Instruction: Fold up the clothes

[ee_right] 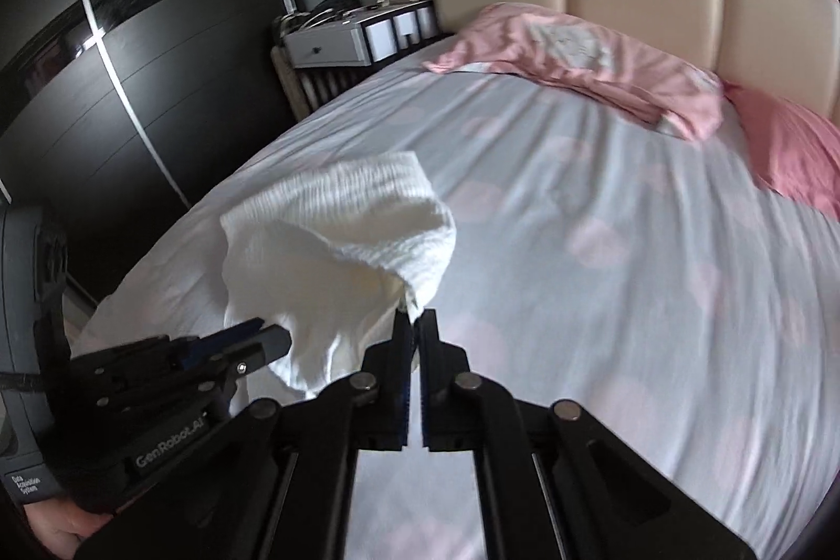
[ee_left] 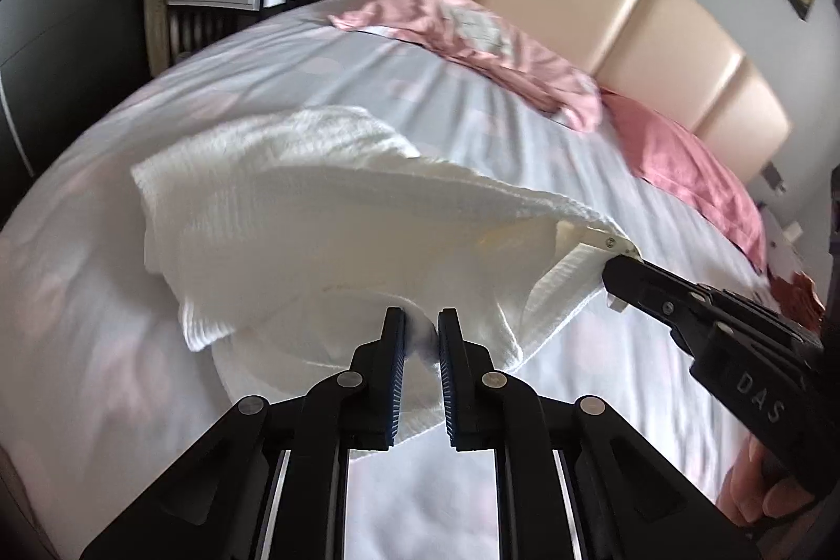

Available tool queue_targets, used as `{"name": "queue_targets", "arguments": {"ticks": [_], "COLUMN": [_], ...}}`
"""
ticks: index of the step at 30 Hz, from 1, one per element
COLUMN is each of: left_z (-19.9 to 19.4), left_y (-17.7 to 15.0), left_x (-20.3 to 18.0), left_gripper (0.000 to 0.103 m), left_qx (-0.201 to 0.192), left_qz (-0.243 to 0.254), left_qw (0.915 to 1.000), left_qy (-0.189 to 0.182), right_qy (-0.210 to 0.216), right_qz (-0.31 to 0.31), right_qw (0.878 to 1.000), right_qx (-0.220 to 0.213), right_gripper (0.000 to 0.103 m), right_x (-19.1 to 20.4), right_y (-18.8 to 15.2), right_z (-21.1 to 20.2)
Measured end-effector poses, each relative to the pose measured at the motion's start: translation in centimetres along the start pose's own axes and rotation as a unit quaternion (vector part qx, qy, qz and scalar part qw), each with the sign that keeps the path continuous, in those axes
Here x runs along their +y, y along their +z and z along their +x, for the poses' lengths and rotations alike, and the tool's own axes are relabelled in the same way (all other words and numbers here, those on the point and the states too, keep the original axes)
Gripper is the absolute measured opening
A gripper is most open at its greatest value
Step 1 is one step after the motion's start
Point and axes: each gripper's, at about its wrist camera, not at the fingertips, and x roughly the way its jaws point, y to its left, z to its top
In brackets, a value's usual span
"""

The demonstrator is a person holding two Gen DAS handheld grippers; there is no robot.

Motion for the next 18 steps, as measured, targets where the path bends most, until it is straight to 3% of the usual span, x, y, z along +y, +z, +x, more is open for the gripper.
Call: {"name": "queue_targets", "arguments": {"ticks": [8, 13, 18], "left_z": [-4.7, -7.5, -9.0], "left_y": [-6.0, -10.1, -14.4], "left_x": [-14.2, -23.7, -31.6], "left_gripper": [0.013, 0.011, 0.011], "left_qx": [0.033, 0.053, 0.063], "left_qz": [0.077, 0.132, 0.193], "left_qw": [0.9915, 0.9775, 0.9638], "left_qy": [-0.1, -0.155, -0.173], "right_qy": [-0.048, -0.073, -0.093], "right_qz": [0.079, 0.151, 0.21], "right_qw": [0.995, 0.985, 0.972], "right_qx": [-0.035, -0.044, -0.045], "right_gripper": [0.002, 0.001, 0.0], "right_x": [-6.7, -11.8, -17.0], "right_y": [-6.6, -12.5, -18.6], "right_z": [-14.6, -22.3, -28.3]}}
